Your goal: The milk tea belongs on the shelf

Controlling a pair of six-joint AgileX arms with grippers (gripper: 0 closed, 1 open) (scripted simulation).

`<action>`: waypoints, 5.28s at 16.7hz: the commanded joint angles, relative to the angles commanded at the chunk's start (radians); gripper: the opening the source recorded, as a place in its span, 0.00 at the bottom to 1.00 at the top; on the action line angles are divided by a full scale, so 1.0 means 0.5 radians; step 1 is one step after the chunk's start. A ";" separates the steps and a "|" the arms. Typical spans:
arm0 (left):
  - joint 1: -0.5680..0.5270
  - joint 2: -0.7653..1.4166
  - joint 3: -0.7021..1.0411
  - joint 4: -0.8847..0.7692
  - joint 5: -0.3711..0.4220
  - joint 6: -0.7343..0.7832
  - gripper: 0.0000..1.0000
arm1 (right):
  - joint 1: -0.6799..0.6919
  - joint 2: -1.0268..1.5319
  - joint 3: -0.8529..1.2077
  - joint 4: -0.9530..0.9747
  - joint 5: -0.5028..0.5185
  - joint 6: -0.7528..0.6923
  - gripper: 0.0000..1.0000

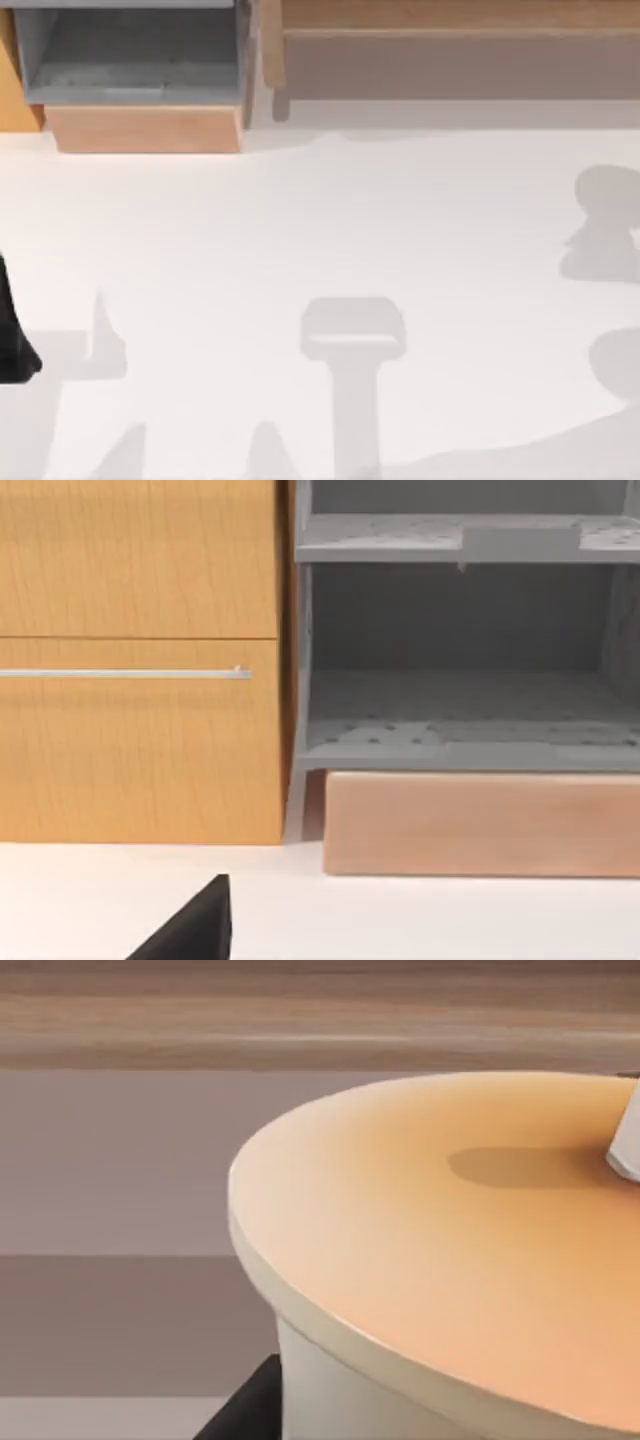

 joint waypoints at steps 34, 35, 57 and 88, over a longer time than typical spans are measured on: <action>0.000 0.000 0.000 0.000 0.000 0.000 1.00 | 0.960 -0.776 1.134 -2.025 0.831 0.031 0.00; 0.000 0.000 0.000 0.000 0.000 0.000 1.00 | 0.972 -0.766 1.185 -2.087 0.869 0.033 0.00; 0.000 0.000 0.000 0.000 0.000 0.000 1.00 | 1.063 -0.825 1.100 -2.386 1.311 -0.198 0.00; 0.000 0.000 0.000 0.000 0.000 0.000 1.00 | 0.971 -0.400 1.497 -2.085 0.951 0.034 1.00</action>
